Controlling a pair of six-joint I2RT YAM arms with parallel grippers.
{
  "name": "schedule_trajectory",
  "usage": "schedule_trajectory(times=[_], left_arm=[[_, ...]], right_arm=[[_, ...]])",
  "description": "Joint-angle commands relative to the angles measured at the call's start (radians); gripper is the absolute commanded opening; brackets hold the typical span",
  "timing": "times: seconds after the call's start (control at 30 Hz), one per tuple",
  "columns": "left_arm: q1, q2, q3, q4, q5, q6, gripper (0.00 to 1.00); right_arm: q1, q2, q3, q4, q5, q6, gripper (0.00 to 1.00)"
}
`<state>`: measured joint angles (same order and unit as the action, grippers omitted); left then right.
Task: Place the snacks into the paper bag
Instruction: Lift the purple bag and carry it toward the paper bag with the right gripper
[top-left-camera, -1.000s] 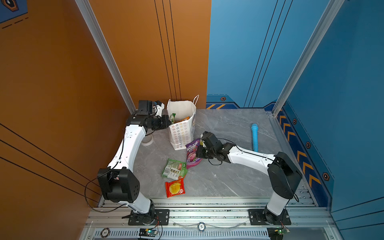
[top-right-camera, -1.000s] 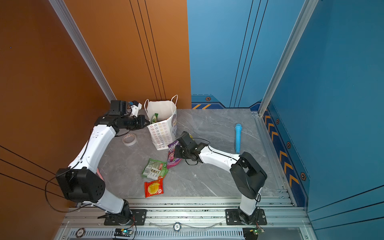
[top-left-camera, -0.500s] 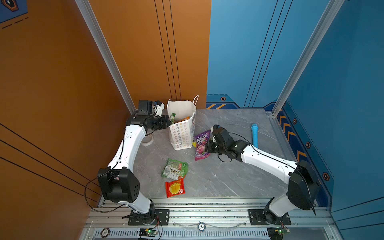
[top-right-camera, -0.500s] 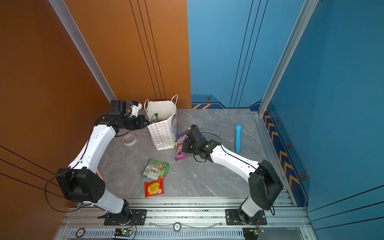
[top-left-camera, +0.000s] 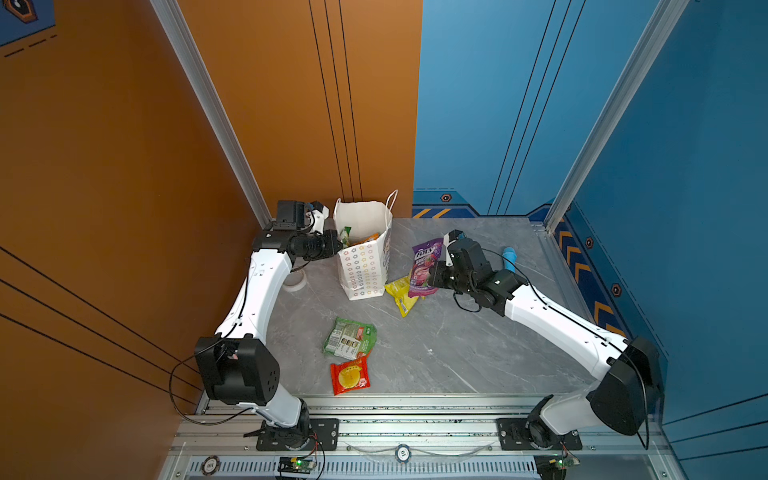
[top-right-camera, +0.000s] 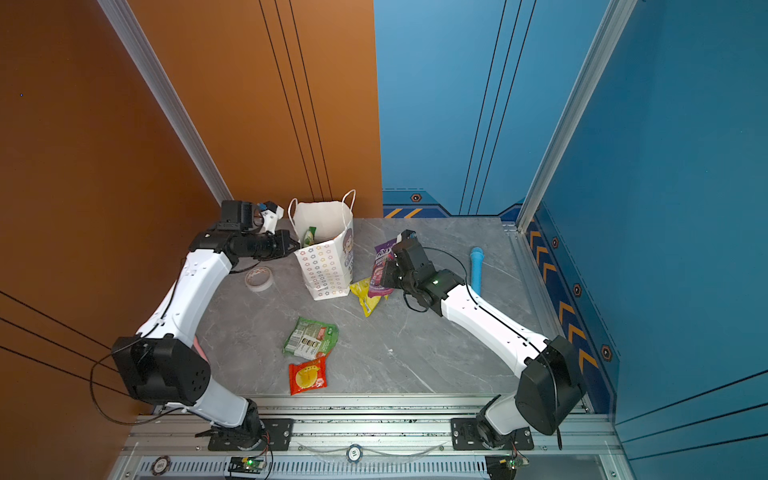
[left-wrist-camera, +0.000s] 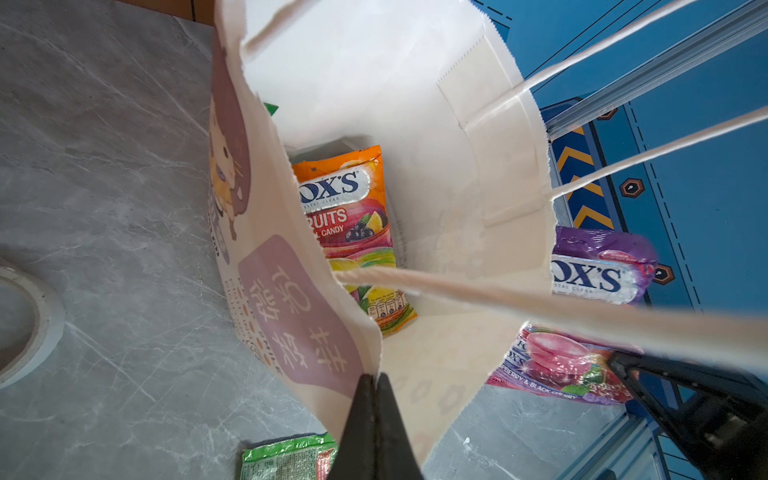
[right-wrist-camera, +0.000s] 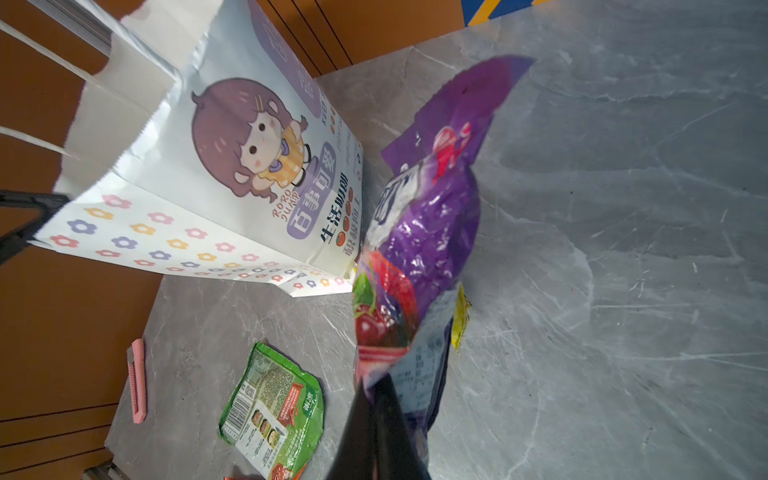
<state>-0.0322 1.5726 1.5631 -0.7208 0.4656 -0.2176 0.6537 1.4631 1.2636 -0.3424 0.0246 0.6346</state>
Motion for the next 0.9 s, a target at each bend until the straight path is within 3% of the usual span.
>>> schedule_trajectory(times=[0.0, 0.6, 0.87], left_arm=[[-0.006, -0.009, -0.025, -0.028, -0.028, 0.009, 0.01], [-0.005, -0.004, -0.025, -0.028, -0.030, 0.009, 0.01], [-0.005, -0.008, -0.025, -0.028, -0.030, 0.009, 0.02]], right_arm=[[0.002, -0.046, 0.064, 0.051, 0.027, -0.036, 0.00], [0.040, -0.061, 0.253, 0.088, -0.079, -0.053, 0.00], [0.102, 0.014, 0.363, 0.114, -0.133, -0.069, 0.00]])
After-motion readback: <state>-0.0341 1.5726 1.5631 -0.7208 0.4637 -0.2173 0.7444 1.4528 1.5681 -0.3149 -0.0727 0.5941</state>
